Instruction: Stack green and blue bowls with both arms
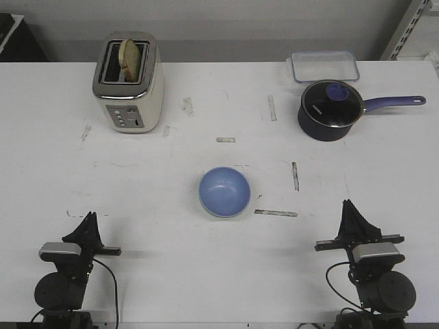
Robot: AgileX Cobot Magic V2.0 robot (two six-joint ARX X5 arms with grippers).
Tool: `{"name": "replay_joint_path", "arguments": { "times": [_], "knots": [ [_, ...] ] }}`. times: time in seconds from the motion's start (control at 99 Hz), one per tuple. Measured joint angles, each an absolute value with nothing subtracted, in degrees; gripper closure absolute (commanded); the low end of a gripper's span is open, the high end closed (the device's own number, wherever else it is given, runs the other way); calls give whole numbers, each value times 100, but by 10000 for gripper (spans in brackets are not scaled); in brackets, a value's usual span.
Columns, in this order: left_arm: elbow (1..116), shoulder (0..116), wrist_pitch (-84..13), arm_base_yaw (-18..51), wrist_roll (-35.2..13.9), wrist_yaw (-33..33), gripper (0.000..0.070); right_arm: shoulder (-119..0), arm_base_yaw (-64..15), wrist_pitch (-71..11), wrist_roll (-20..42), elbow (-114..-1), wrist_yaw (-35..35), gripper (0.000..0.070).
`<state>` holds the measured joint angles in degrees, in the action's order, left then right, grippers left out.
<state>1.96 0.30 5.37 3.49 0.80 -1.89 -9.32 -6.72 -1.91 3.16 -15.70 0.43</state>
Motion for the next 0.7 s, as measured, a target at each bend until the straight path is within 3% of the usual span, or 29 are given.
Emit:
{"name": "replay_joint_path", "arguments": {
  "times": [0.697],
  "knots": [
    [196,30,534,349,154,-419,699,-932,-672,-193,316,-1570,43,694]
  ]
}}
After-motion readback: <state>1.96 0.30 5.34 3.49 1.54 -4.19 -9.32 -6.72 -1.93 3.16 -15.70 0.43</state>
